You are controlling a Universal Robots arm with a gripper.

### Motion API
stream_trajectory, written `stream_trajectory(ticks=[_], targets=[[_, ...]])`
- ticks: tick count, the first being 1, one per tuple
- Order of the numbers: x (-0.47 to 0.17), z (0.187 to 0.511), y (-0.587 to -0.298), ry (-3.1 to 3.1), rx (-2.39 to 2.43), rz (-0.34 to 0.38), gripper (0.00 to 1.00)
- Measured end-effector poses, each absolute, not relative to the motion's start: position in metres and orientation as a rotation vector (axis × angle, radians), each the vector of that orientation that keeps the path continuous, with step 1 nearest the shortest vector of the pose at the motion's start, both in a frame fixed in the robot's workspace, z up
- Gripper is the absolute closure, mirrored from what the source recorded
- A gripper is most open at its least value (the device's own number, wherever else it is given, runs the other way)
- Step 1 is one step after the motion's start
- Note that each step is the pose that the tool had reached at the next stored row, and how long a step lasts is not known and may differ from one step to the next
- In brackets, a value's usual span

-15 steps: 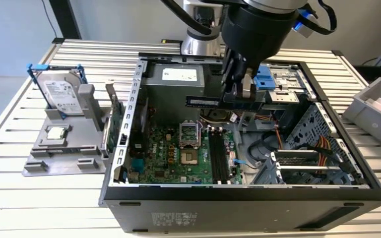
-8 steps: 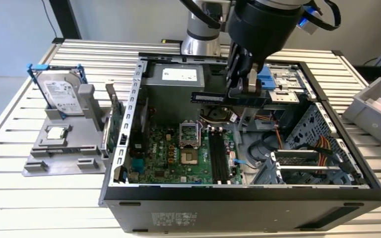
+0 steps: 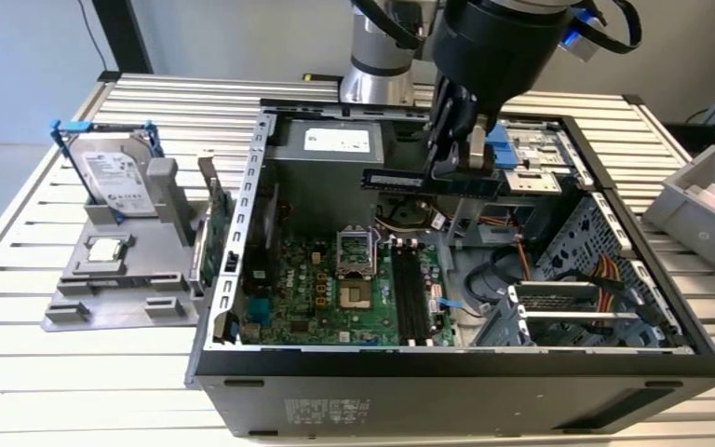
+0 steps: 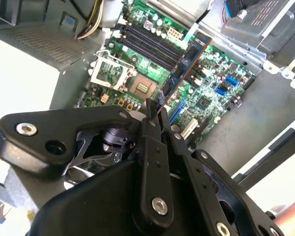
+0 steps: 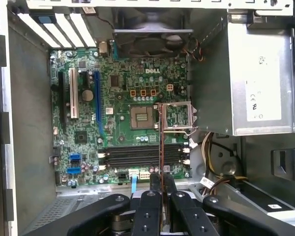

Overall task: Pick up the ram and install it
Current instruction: 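Pick up the ram and move it above insertion slot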

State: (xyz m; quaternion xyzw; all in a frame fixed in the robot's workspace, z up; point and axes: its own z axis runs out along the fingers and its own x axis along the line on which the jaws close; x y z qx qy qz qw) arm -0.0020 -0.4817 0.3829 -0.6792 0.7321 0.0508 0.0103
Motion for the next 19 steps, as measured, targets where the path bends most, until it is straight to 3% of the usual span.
stream_trajectory(ticks=[19], targets=[[-0.0020,0.3828,-0.4816,2.286,-2.119,0.159,1.00]])
